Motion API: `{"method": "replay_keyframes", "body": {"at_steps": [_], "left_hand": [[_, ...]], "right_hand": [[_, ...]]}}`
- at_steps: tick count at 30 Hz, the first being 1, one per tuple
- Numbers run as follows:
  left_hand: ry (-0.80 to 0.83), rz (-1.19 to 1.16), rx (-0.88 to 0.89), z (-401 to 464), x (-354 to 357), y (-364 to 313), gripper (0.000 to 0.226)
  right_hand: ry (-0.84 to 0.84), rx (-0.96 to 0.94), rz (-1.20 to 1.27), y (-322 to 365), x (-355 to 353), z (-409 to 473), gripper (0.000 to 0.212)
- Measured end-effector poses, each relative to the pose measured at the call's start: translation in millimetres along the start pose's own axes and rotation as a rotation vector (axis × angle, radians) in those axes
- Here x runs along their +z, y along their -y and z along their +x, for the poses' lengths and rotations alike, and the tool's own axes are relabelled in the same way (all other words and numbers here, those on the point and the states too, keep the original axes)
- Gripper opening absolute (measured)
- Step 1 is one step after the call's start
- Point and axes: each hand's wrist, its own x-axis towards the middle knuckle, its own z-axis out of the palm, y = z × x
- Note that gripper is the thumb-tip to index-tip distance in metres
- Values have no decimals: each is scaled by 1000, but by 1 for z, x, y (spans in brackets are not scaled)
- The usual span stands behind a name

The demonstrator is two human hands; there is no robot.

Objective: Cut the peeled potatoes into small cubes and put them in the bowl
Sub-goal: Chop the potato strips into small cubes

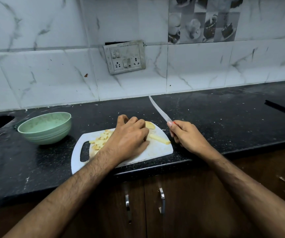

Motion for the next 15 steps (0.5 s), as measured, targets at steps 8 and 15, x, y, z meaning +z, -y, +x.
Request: {"method": "replay_keyframes", "body": {"at_steps": [8,15], "left_hand": [[180,-203,4,22,4,-15,26],[58,-168,4,0,-1,-12,21]], "right_hand": [[-4,12,21,-1,0,1,46],[13,38,42,1,-2,0,46]]}}
